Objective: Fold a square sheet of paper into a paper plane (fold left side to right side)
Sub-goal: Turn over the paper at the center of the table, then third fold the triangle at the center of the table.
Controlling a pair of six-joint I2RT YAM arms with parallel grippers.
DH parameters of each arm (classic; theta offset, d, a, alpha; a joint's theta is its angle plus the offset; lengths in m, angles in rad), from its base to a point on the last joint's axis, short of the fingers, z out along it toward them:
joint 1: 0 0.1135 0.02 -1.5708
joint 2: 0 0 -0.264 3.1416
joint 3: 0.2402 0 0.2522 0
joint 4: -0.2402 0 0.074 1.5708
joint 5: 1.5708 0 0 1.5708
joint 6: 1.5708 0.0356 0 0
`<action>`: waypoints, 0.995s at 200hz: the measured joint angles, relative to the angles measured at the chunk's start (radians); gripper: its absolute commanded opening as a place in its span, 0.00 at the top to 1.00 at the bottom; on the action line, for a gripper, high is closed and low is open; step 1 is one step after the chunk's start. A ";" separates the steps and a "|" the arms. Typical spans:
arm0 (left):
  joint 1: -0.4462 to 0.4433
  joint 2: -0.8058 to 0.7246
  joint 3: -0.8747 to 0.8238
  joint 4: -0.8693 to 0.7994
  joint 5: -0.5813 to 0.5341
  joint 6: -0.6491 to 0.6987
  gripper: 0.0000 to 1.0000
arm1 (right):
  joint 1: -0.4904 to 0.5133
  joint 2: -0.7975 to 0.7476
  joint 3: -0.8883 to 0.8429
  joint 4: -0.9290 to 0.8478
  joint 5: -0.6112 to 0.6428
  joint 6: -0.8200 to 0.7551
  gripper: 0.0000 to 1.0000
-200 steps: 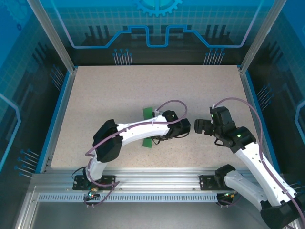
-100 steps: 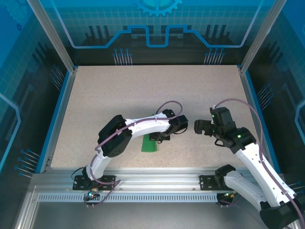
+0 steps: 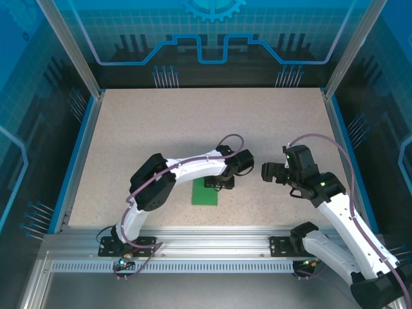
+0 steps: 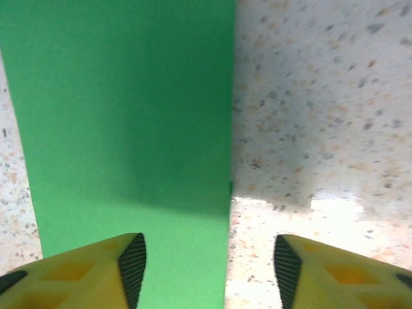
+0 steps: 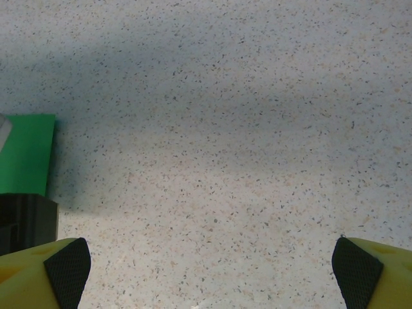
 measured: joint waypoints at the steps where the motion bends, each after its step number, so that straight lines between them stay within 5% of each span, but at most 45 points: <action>1: 0.001 -0.003 -0.002 0.003 0.002 0.000 0.36 | 0.000 0.000 0.000 0.000 0.000 0.000 0.00; 59: 0.103 -0.315 -0.204 0.235 0.127 0.138 0.26 | -0.003 0.003 -0.037 0.055 -0.107 -0.006 0.00; 95: 0.238 -0.554 -0.498 0.459 0.243 0.199 0.17 | 0.002 0.061 -0.113 0.200 -0.246 0.046 0.00; 140: 0.399 -0.745 -0.790 0.639 0.400 0.246 0.17 | 0.151 0.297 -0.144 0.417 -0.330 0.126 0.00; 199: 0.537 -0.794 -0.978 0.839 0.639 0.242 0.19 | 0.241 0.705 0.031 0.618 -0.424 0.169 0.30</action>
